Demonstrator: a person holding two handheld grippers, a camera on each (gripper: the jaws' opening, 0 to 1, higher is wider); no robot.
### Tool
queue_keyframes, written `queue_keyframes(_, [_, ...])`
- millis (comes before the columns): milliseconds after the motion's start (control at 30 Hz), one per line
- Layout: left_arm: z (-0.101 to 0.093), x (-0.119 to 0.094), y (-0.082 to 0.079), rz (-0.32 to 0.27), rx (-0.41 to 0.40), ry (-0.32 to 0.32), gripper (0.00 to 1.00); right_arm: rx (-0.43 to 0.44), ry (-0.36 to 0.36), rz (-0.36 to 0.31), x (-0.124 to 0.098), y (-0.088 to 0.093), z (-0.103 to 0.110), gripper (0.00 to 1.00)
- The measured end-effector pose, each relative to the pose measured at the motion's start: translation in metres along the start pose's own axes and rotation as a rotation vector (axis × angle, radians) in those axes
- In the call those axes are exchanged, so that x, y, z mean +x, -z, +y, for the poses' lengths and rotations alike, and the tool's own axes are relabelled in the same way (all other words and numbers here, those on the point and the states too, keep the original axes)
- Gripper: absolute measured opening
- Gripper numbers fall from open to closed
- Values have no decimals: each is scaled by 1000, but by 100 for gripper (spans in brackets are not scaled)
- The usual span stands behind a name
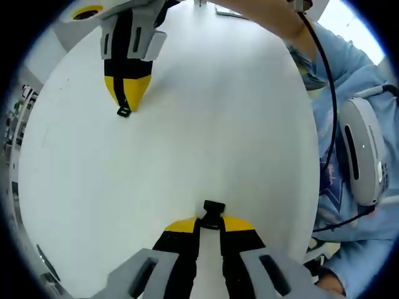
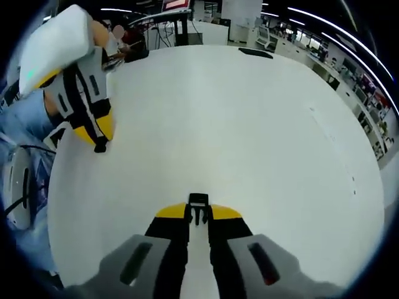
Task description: Snap the two parts of the plastic buckle together until the buckle closes and remains connected.
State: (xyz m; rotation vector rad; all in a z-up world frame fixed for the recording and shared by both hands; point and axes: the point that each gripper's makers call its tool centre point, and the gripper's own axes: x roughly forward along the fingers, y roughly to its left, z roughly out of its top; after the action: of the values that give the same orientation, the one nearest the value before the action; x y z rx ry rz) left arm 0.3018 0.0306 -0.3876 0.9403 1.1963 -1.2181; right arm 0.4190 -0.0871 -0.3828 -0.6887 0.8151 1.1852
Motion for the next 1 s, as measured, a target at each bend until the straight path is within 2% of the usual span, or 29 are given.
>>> queue_keyframes(167, [1, 0, 0, 9, 1, 2, 11, -10, 10, 9, -6, 8, 3, 11])
queue_keyframes(733, [2, -2, 0, 12, -9, 8, 11, -54, 16, 23, -30, 34, 34, 11])
queue_keyframes(1000, [3, -3, -1, 18, -13, 16, 11, -49, 22, 29, -40, 46, 49, 11])
